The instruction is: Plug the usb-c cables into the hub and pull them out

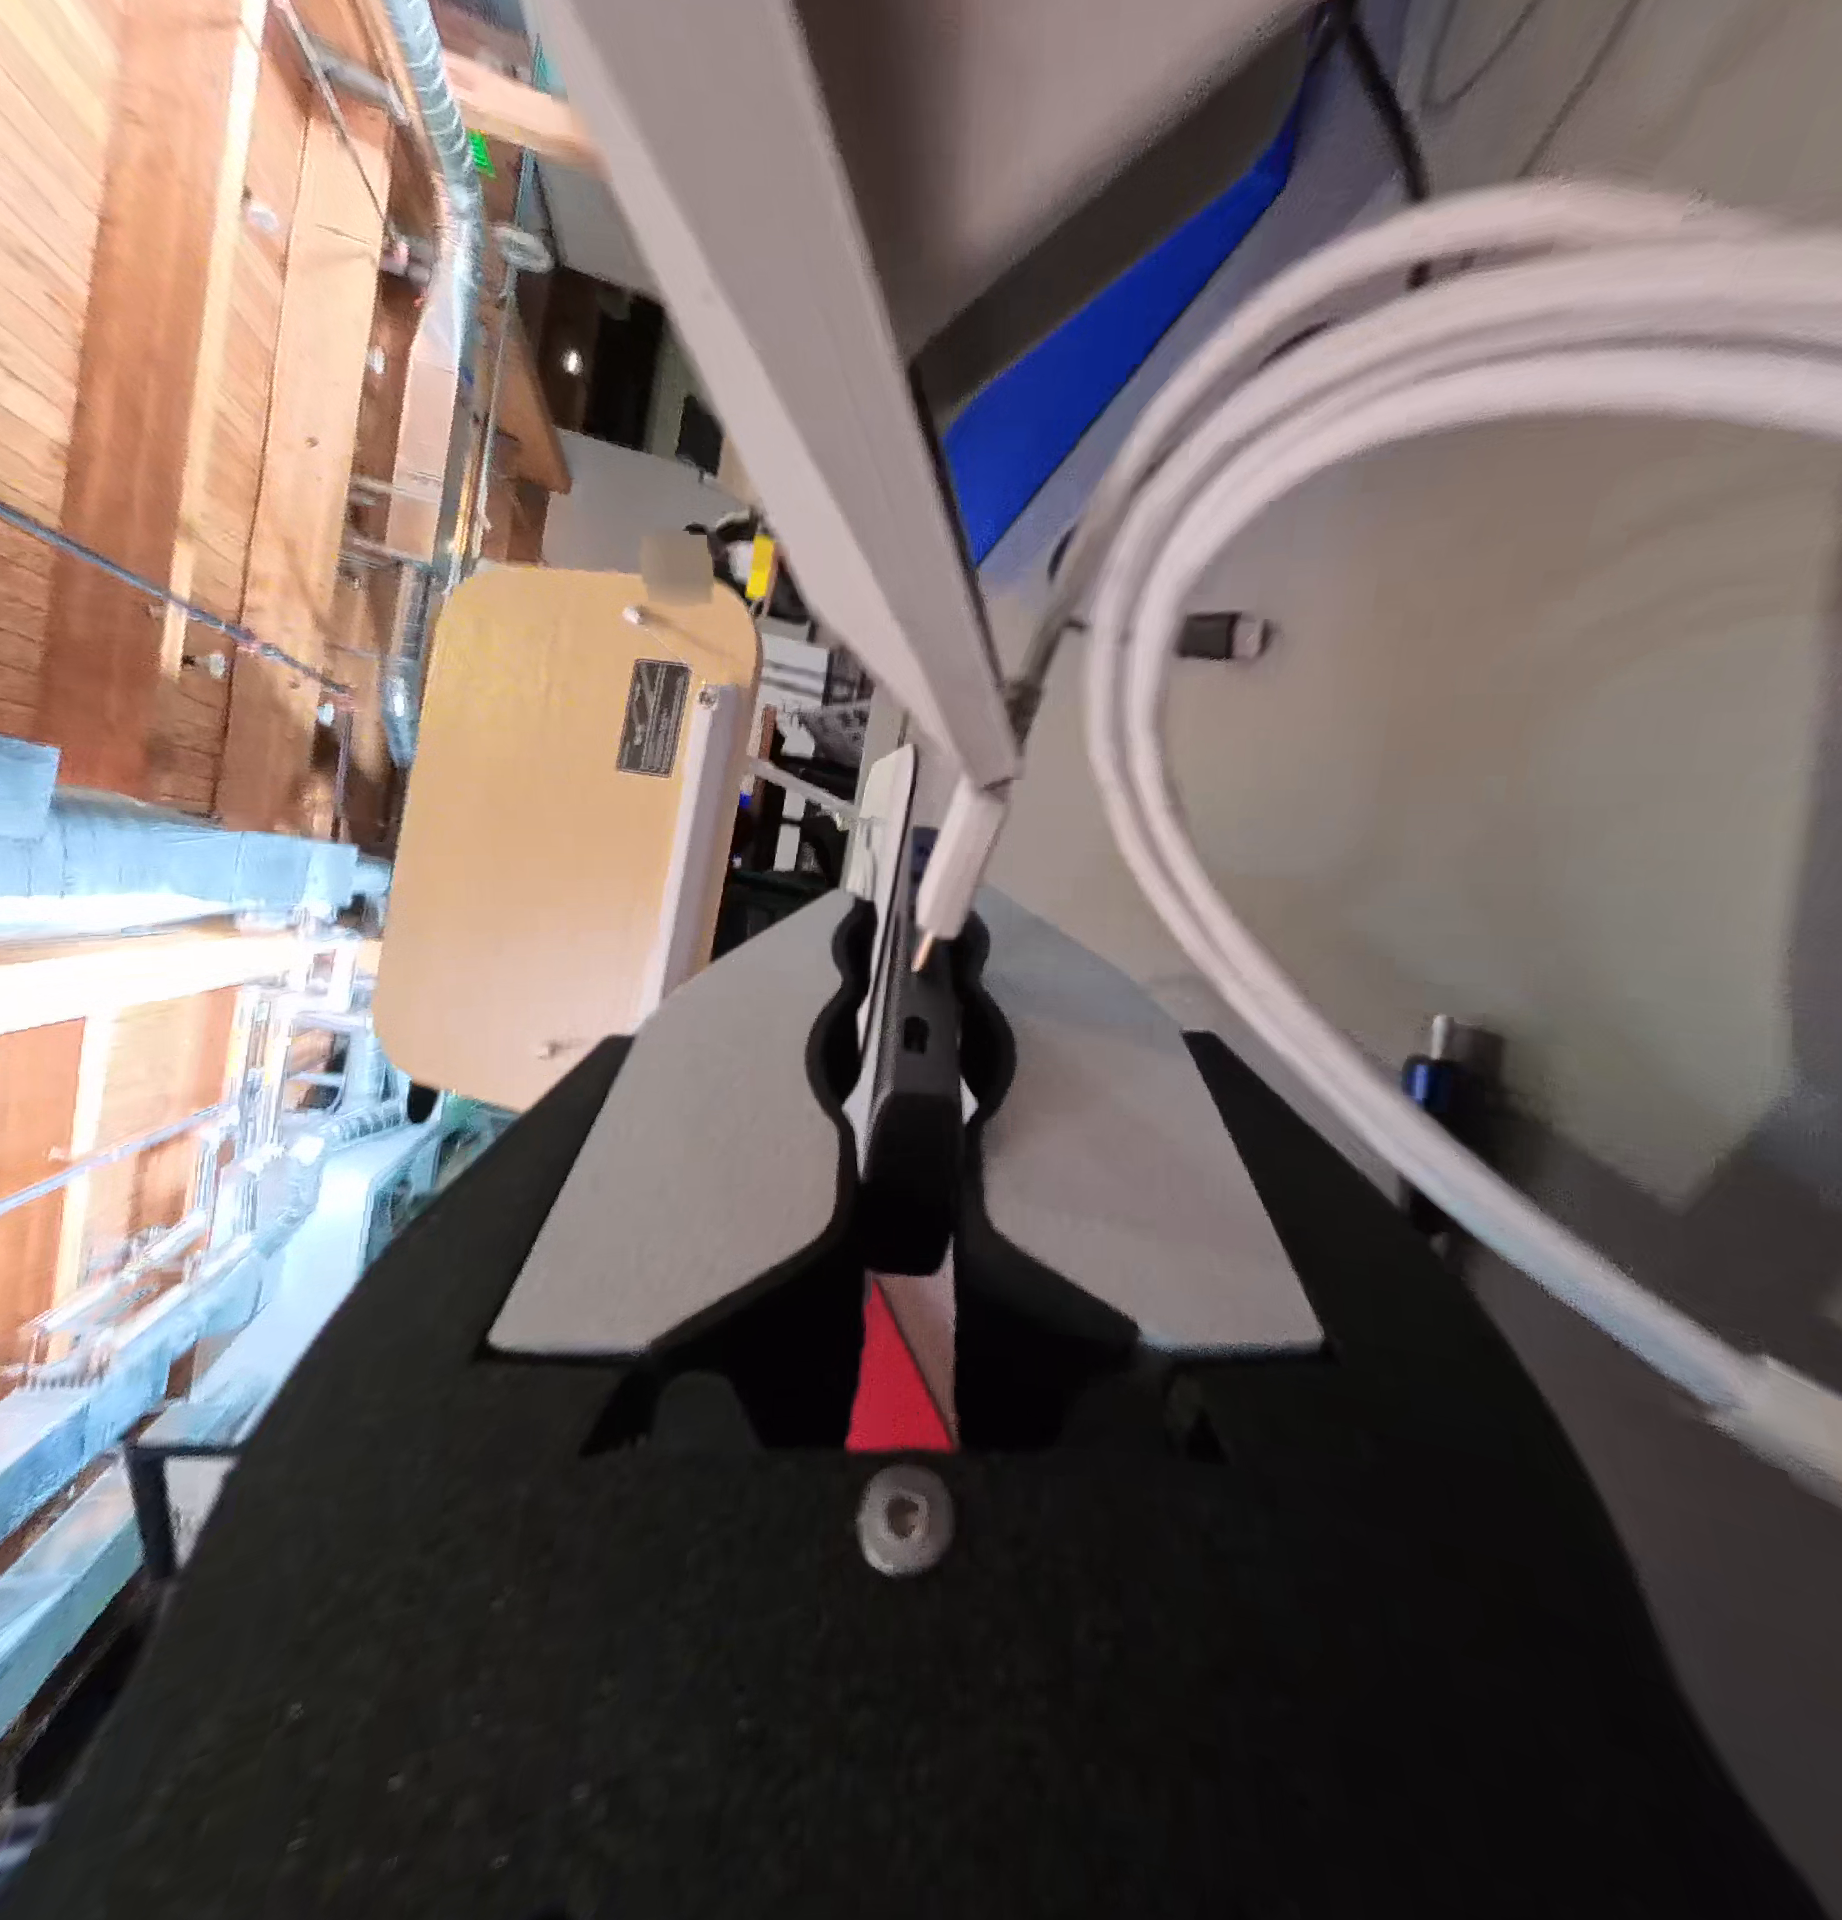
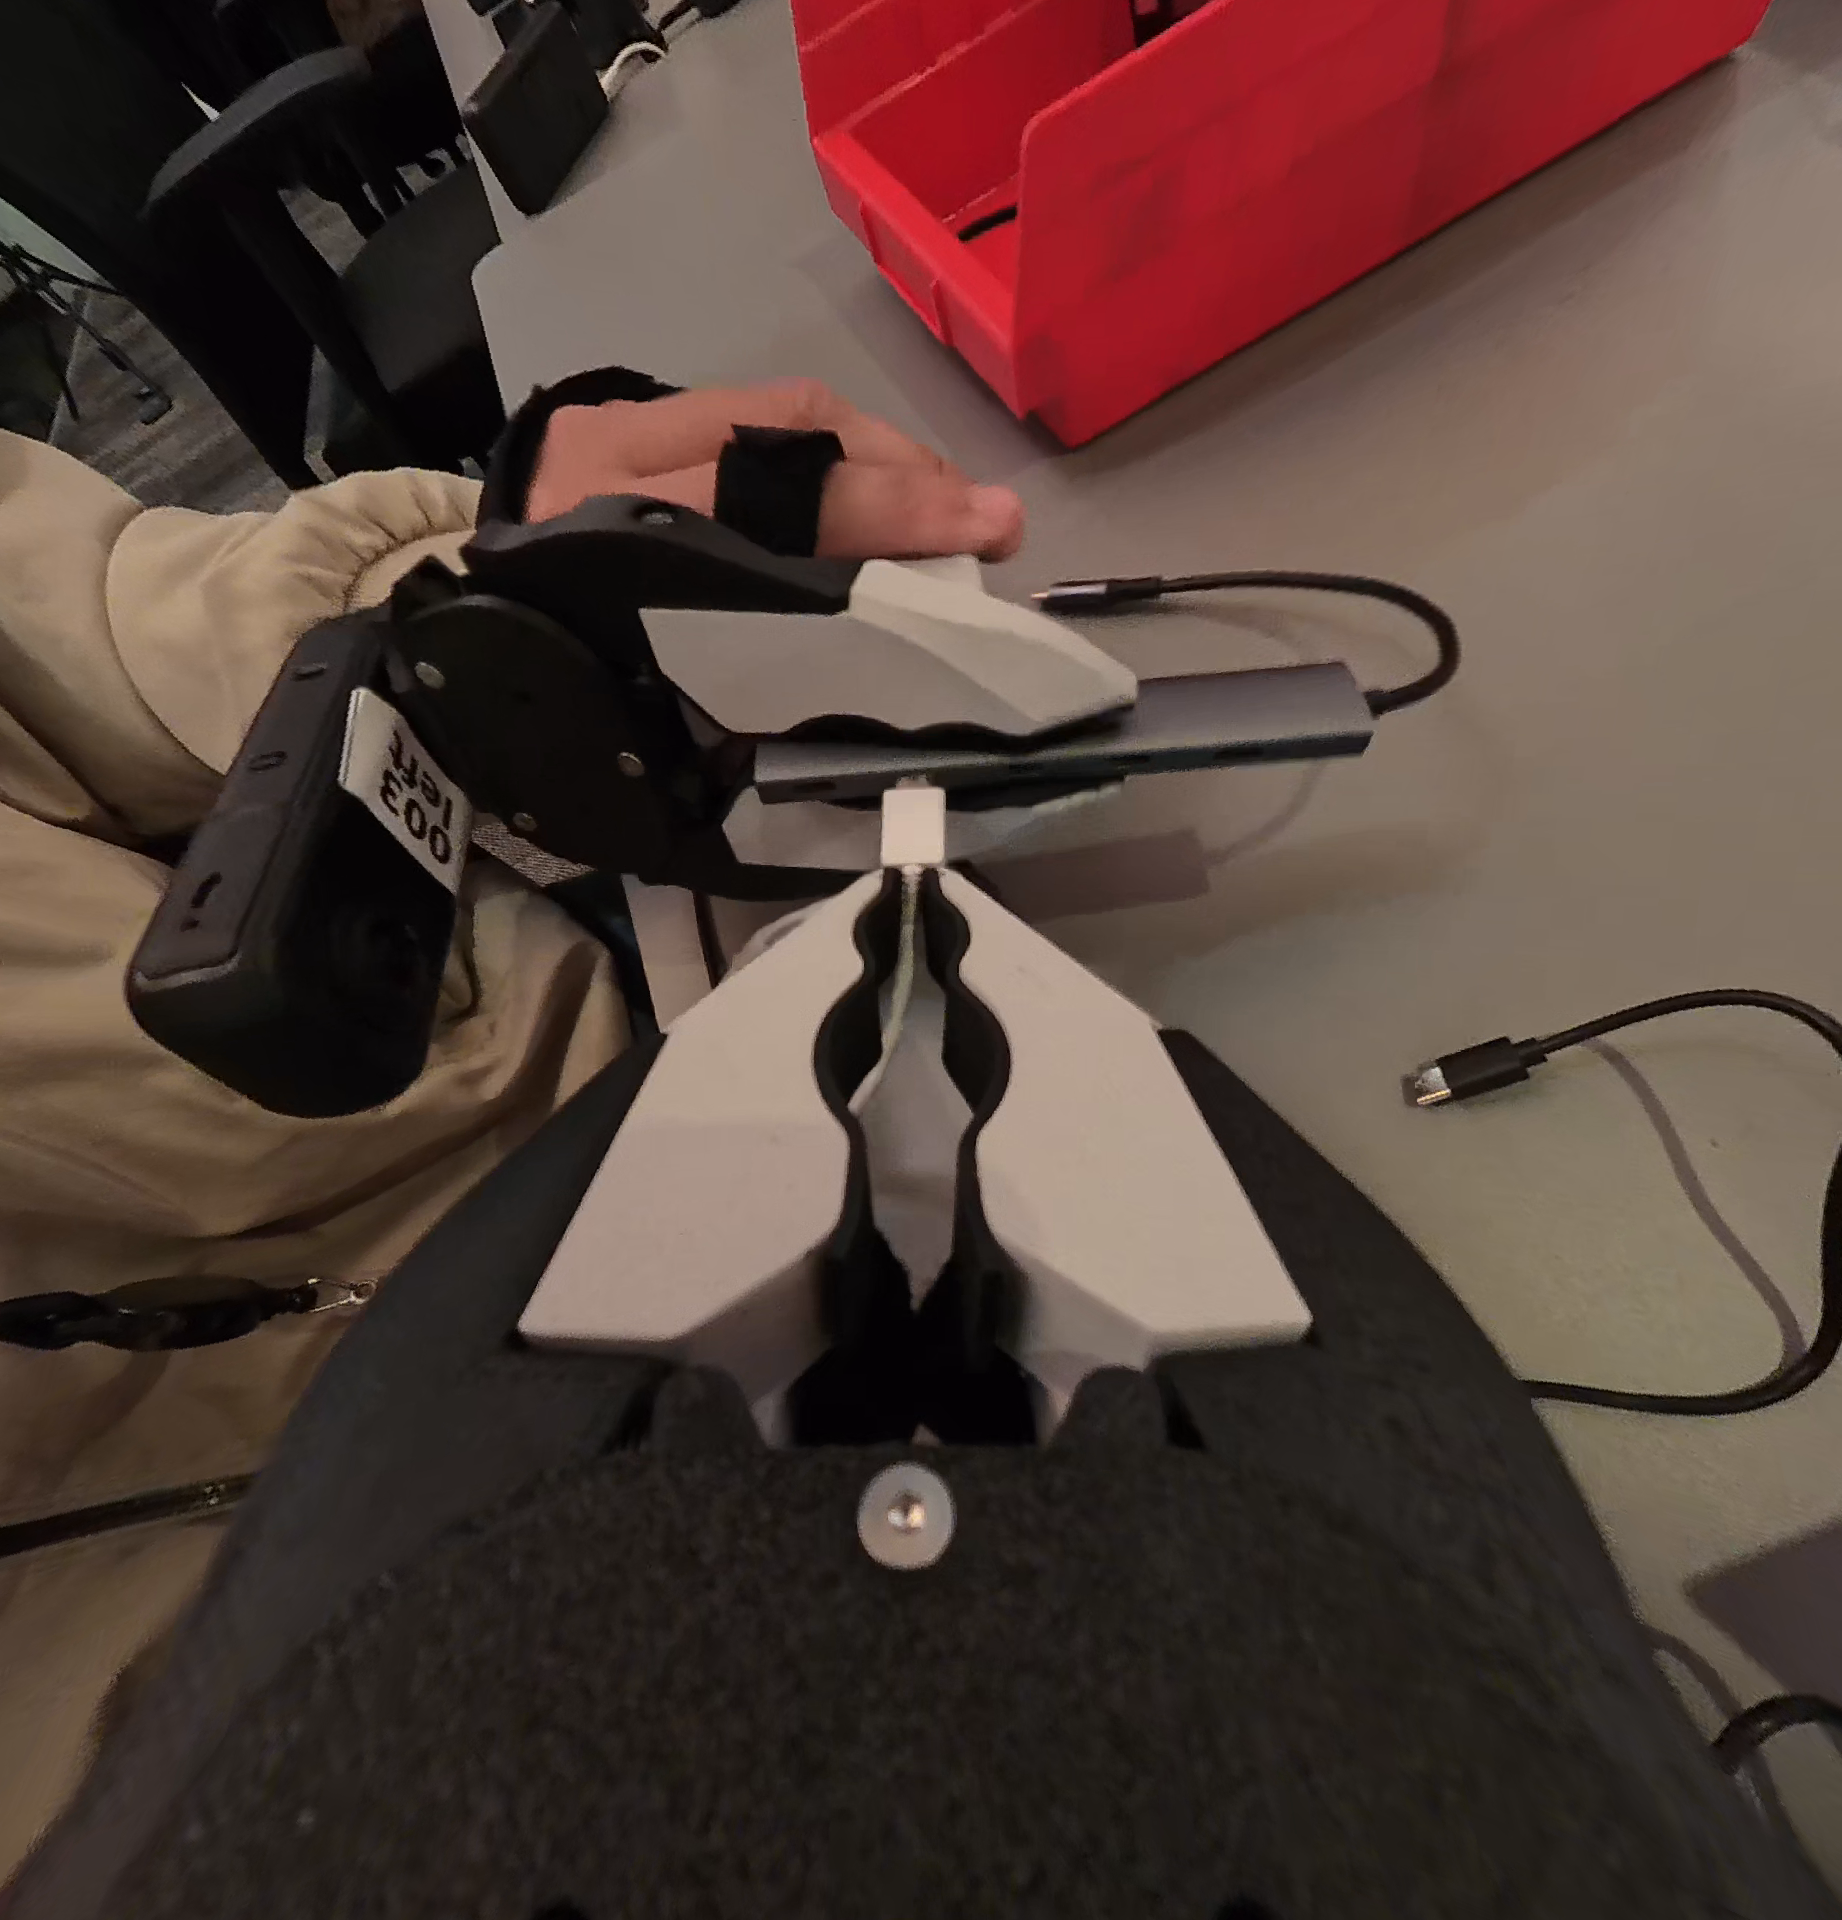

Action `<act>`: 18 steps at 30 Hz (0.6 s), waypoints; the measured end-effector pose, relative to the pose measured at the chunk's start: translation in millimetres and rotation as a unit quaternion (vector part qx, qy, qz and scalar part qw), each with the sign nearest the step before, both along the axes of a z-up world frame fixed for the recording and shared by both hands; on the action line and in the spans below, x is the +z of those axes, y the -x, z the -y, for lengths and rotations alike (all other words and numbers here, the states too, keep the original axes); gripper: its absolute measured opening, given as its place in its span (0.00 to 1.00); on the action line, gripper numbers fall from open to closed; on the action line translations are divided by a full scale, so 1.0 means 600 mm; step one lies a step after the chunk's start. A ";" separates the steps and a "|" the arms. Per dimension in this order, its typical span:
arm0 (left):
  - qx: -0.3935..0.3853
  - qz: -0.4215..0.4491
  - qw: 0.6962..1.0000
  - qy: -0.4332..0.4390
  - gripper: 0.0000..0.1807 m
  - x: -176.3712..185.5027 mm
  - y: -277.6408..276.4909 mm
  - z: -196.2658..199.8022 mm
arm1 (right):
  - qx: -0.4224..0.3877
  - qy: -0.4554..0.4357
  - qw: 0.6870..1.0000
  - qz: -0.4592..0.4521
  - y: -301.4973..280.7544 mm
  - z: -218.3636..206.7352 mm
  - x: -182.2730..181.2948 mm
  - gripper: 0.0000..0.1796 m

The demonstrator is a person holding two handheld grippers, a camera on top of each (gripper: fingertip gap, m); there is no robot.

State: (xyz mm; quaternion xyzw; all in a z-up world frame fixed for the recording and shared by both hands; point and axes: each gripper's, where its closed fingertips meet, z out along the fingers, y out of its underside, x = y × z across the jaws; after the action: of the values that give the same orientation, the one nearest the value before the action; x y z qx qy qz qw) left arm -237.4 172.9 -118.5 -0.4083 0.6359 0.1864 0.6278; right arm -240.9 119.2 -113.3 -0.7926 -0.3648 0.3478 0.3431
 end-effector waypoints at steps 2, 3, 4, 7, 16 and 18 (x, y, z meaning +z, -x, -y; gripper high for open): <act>0.028 0.004 1.000 0.006 0.07 0.000 0.011 -0.015 | -0.001 0.000 1.000 0.003 0.000 0.000 -0.002 0.02; 0.032 0.004 0.999 0.010 0.07 -0.001 0.014 -0.019 | -0.002 0.000 1.000 0.003 0.002 0.001 -0.002 0.02; 0.024 0.002 1.000 0.010 0.07 -0.001 0.015 -0.018 | -0.008 0.000 1.000 0.007 0.002 -0.001 -0.003 0.02; 0.022 -0.008 1.000 -0.006 0.06 0.000 0.016 -0.015 | -0.015 -0.005 1.000 0.016 0.000 -0.006 -0.006 0.02; -0.014 -0.024 0.999 -0.023 0.06 0.002 0.001 0.008 | 0.001 0.000 1.000 0.016 -0.001 0.001 0.001 0.02; -0.019 -0.026 0.999 -0.030 0.06 0.003 -0.001 0.010 | 0.006 0.003 1.000 0.020 -0.002 0.005 0.000 0.02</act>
State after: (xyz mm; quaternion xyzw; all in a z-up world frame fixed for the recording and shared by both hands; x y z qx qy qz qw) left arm -236.9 167.1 -116.5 -0.3720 0.6536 0.2042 0.6267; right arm -239.9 116.4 -113.5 -0.7983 -0.3753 0.3350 0.3310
